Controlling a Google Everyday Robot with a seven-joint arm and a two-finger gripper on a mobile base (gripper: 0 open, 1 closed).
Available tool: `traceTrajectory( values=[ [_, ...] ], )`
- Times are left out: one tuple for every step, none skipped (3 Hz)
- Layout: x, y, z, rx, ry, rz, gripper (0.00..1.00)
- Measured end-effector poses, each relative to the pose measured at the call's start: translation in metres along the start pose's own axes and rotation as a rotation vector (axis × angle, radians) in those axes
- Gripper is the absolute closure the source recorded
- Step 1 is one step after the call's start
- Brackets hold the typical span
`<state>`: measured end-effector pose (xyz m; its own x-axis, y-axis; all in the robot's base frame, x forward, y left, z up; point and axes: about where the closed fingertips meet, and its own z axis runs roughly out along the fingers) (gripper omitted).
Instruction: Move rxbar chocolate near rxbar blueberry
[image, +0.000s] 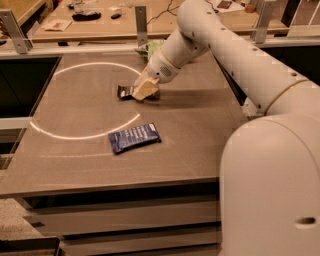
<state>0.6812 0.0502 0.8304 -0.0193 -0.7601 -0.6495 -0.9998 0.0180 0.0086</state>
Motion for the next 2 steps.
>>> traceTrajectory(
  values=[
    [-0.003, 0.050, 0.004, -0.024, -0.012, -0.026, 1.00],
    [-0.003, 0.070, 0.010, -0.065, 0.008, -0.021, 1.00]
  ],
)
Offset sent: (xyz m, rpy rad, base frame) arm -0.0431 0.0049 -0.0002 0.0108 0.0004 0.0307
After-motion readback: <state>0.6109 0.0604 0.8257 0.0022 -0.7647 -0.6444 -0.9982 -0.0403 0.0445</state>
